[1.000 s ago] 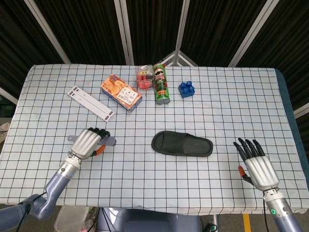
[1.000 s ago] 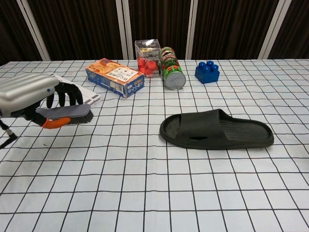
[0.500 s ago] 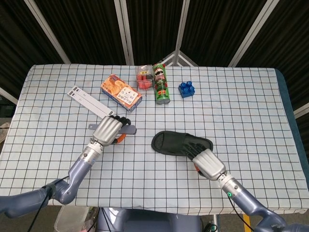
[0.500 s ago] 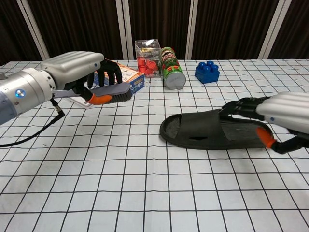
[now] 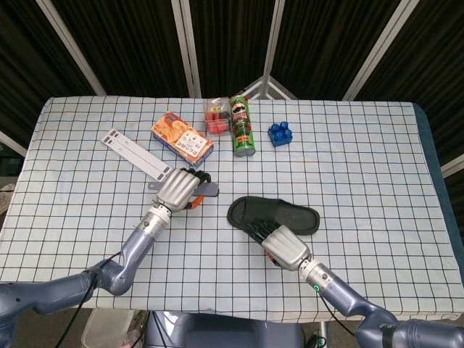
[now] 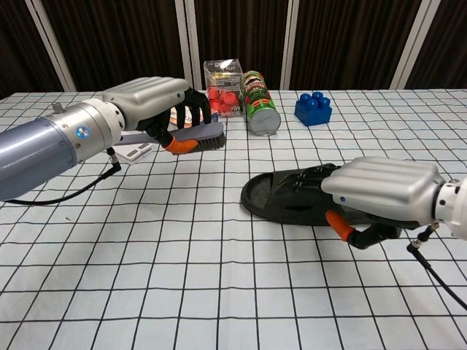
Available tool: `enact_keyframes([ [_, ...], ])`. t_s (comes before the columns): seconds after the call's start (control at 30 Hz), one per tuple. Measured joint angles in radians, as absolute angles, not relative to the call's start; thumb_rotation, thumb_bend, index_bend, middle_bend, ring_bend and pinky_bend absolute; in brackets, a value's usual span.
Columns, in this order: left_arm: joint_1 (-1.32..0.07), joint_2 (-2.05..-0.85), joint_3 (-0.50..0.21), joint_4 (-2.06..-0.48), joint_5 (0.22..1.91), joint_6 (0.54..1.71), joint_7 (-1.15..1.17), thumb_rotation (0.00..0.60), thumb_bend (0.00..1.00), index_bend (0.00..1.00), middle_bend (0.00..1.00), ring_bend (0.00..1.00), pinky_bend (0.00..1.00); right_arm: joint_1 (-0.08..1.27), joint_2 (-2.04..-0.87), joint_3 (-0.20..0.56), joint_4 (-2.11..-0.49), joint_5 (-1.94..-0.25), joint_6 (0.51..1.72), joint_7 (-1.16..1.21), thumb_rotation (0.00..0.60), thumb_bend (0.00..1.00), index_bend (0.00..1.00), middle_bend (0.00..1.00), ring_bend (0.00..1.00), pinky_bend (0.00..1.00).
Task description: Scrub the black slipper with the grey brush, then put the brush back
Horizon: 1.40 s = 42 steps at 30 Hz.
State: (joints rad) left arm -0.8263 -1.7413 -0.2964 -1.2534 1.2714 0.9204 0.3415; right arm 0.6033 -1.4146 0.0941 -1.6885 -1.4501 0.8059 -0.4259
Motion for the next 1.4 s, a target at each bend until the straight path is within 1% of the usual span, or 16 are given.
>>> enact_keyframes([
  [0.23, -0.865, -1.780, -0.295, -1.223, 1.256, 0.890, 0.339, 0.600, 0.67, 0.42, 0.63, 0.51, 0.50, 0.624, -1.424, 0.094, -1.661, -1.414, 0.790, -0.438, 0.600, 0.87, 0.00, 0.04, 0.04, 0.19],
  [0.43, -0.914, -1.843, -0.297, -1.183, 1.255, 0.870, 0.335, 0.600, 0.67, 0.42, 0.64, 0.51, 0.50, 0.630, -1.421, 0.075, -1.660, -1.402, 0.788, -0.431, 0.600, 0.87, 0.00, 0.04, 0.04, 0.19],
  [0.63, -0.974, -1.906, -0.319, -1.138, 1.249, 0.853, 0.321, 0.600, 0.67, 0.43, 0.64, 0.51, 0.50, 0.632, -1.418, 0.059, -1.668, -1.404, 0.803, -0.432, 0.600, 0.87, 0.00, 0.04, 0.04, 0.19],
  [0.97, -1.072, -1.979, -0.394, -1.097, 1.157, 0.811, 0.362, 0.600, 0.67, 0.43, 0.64, 0.51, 0.50, 0.645, -1.436, 0.040, -1.693, -1.406, 0.813, -0.461, 0.600, 0.87, 0.00, 0.04, 0.04, 0.19],
  [1.23, -1.112, -2.008, -0.419, -1.084, 1.063, 0.795, 0.429, 0.600, 0.67, 0.43, 0.64, 0.51, 0.50, 0.654, -1.451, 0.024, -1.707, -1.406, 0.819, -0.475, 0.600, 0.87, 0.00, 0.04, 0.04, 0.19],
  [1.4, -1.122, -2.015, -0.413, -1.085, 1.023, 0.786, 0.453, 0.600, 0.67, 0.43, 0.64, 0.51, 0.50, 0.659, -1.455, 0.019, -1.709, -1.401, 0.822, -0.480, 0.600, 0.87, 0.00, 0.04, 0.04, 0.19],
])
